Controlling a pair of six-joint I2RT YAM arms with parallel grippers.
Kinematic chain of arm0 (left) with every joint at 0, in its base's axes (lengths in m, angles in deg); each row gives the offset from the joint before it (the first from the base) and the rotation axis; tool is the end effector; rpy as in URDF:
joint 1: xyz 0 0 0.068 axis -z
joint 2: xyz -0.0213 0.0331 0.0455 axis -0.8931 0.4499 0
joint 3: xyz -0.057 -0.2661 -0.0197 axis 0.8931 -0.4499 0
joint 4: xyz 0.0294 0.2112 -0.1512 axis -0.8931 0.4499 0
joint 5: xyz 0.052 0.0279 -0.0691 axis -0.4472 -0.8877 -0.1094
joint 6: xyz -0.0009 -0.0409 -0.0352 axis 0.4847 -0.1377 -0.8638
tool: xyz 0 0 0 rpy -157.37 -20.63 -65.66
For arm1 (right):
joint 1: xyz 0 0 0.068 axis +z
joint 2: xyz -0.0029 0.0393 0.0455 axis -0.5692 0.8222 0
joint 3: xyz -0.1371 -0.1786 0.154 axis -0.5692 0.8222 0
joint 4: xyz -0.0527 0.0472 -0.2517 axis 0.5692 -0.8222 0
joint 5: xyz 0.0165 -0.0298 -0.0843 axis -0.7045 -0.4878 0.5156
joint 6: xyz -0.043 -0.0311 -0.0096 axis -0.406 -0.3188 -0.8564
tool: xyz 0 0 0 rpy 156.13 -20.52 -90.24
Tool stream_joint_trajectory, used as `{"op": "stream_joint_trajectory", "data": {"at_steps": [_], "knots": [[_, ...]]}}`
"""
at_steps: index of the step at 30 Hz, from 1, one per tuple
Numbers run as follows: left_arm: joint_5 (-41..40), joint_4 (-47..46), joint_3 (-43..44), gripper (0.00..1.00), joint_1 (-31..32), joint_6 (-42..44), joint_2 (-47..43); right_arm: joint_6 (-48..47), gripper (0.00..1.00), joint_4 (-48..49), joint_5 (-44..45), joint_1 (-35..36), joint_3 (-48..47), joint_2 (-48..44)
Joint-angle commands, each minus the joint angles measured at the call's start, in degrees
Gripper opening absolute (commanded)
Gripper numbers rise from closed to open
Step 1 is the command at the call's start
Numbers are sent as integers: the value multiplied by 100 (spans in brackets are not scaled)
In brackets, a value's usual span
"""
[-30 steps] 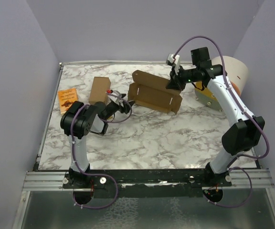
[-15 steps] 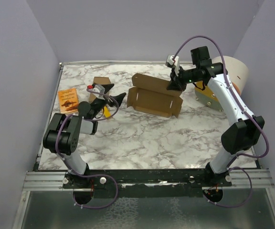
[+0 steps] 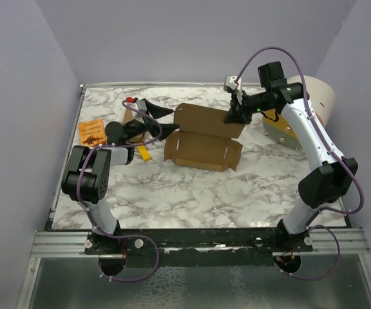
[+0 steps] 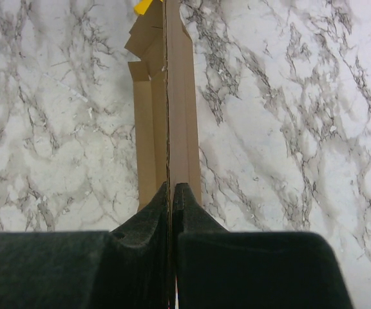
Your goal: Fold the paper box
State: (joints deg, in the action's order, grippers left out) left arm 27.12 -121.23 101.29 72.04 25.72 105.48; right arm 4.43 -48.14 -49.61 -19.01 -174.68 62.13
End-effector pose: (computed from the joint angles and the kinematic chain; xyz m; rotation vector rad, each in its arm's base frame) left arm 0.3312 -0.0813 0.2582 0.7479 1.1152 -1.0828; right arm 0.3284 0.1197 0.3746 -1.4151 1.7922 0.7934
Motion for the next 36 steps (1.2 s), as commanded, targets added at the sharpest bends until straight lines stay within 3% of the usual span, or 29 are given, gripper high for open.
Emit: {"op": "stream_joint_trajectory", "data": {"at_steps": [1, 6, 8, 11, 12, 21, 24, 28, 30, 31, 34, 36], "knots": [[584, -1392, 167, 68, 159, -445, 132, -151, 1, -167, -364, 9, -129, -36], [639, -1383, 305, 51, 323, -537, 233, -266, 1, -234, -441, 14, -80, -10], [643, -1384, 347, 36, 358, -572, 284, -309, 1, -255, -448, 14, -56, -3], [618, -1384, 357, 4, 367, -572, 324, -366, 1, -243, -444, 23, 22, -12], [610, -1387, 345, 0, 371, -571, 328, -383, 3, -247, -434, 23, 48, -19], [690, -1392, 345, 0, 373, -496, 364, -629, 37, -355, -175, 31, 48, 59], [711, -1392, 330, 0, 374, -475, 380, -741, 35, -506, -147, 31, -16, 159], [721, -1392, 326, 0, 378, -453, 399, -761, 15, -531, -108, 27, -21, 166], [715, -1393, 324, 0, 370, -434, 400, -705, 14, -461, -32, 23, 0, 128], [715, -1390, 317, 0, 370, -427, 400, -672, 16, -417, 1, 24, 22, 100], [712, -1392, 287, 0, 354, -383, 378, -629, 36, -312, 75, 10, 114, 1], [712, -1392, 281, 0, 351, -371, 369, -627, 44, -288, 25, -26, 166, -59]]}}
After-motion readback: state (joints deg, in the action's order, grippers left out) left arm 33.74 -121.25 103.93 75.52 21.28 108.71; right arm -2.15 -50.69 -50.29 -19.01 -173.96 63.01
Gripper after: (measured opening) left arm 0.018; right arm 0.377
